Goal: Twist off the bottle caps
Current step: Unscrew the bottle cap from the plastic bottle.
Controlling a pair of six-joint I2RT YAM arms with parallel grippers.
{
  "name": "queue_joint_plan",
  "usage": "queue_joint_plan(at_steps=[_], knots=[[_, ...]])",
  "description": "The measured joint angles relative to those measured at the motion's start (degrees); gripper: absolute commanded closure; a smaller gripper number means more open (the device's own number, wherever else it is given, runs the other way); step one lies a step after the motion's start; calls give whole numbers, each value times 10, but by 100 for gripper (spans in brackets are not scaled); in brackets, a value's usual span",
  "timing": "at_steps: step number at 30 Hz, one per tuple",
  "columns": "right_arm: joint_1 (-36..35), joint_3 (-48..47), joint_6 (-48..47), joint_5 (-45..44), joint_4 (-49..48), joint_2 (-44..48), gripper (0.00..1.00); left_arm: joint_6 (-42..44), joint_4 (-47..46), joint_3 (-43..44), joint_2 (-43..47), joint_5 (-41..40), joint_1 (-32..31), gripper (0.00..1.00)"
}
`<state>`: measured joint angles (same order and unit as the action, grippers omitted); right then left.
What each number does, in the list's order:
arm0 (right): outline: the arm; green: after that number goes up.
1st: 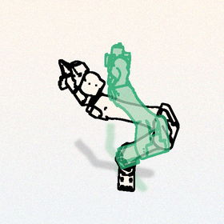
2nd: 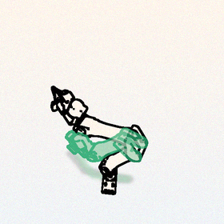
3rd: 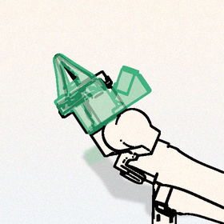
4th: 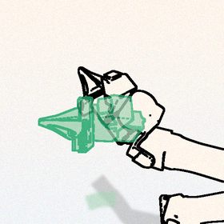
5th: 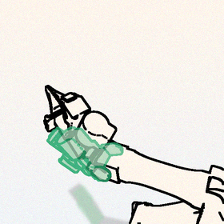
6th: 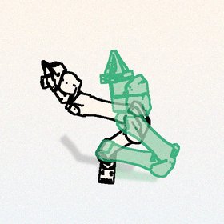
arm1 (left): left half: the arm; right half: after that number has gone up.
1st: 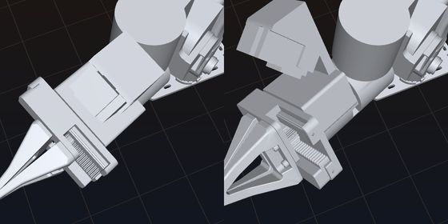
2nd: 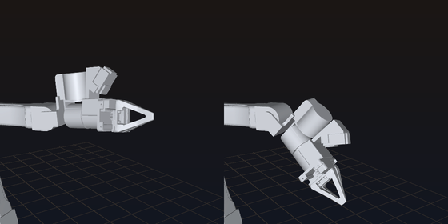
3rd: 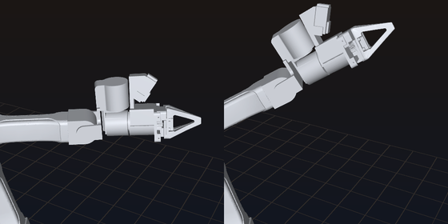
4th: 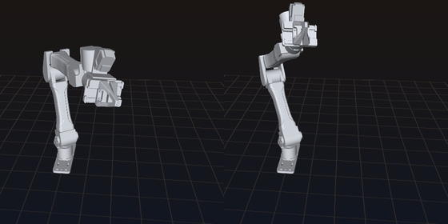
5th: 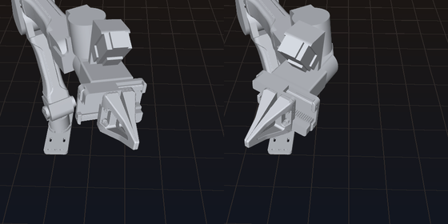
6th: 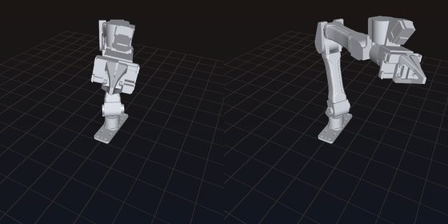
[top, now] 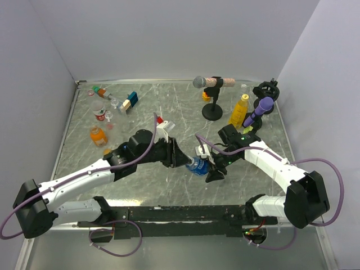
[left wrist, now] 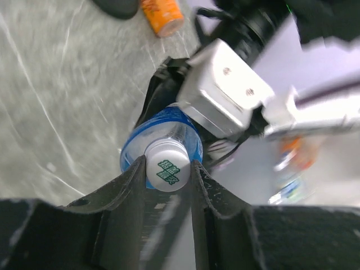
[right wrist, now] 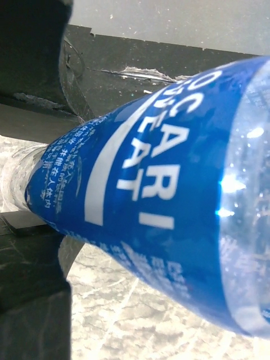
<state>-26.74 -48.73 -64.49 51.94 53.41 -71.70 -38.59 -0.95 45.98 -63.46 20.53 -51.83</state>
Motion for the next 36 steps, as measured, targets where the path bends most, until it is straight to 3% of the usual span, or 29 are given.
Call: queue_joint_plan(at_steps=[4,6,10,15,19,21,30,36], knots=[[0,0,1,-9,3,-6,70,-139,33,0,2,-58,-12,99],[0,0,1,-14,3,-6,70,-179,47,2,3,-85,-21,89],[0,0,1,-13,1,-6,70,-211,89,27,-2,-120,-35,32],[0,0,2,-18,-2,-7,70,-211,102,32,5,-136,-39,6],[0,0,2,-18,-3,-7,70,-179,103,13,71,-157,-39,1],[0,0,2,-17,-3,-7,70,-145,101,-2,122,-160,-39,3],[0,0,1,-16,-2,-7,70,102,52,-119,374,-176,-39,3],[0,0,0,-15,-2,-7,70,282,22,-156,412,-126,-39,3]])
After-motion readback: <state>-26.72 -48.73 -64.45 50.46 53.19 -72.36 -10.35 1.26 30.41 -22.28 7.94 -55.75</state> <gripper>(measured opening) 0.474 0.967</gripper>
